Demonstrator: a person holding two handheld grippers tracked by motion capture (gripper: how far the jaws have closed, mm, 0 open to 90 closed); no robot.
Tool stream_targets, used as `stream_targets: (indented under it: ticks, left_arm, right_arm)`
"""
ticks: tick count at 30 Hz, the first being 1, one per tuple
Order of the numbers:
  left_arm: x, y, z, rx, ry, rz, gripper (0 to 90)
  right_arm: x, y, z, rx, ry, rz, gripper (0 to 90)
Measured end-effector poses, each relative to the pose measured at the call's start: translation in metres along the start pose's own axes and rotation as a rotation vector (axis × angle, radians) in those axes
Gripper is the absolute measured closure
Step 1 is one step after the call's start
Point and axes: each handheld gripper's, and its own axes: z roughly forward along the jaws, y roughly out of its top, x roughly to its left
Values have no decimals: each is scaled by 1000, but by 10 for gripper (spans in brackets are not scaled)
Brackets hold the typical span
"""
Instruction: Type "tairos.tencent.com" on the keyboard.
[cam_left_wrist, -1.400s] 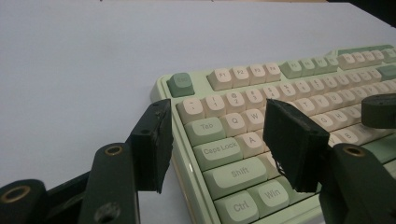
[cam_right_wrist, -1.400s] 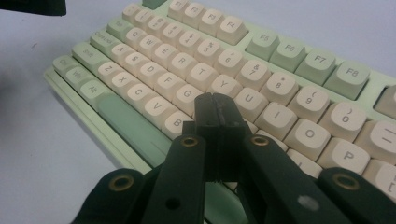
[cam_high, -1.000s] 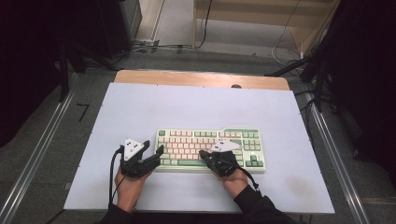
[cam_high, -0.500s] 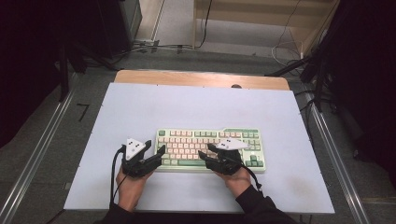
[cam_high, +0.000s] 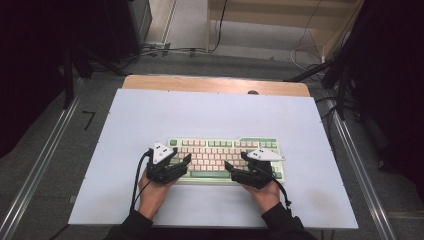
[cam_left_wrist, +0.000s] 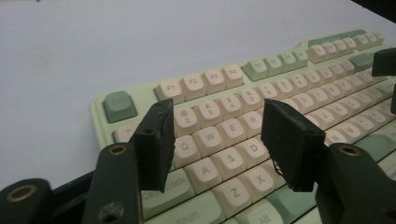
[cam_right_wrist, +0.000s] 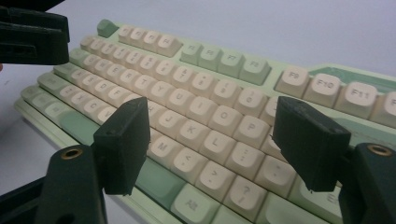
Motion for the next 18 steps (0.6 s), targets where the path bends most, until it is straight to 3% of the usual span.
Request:
stream_targets:
  ticks: [11,18]
  left_arm:
    - [-21,11,24,53,-55,71,900]
    - [-27,13,38,93,-81,81,900]
  right_arm:
    - [-11,-8,-14,-3,-56,32,269]
    - [-14,-13,-20,-2,-77,48,275]
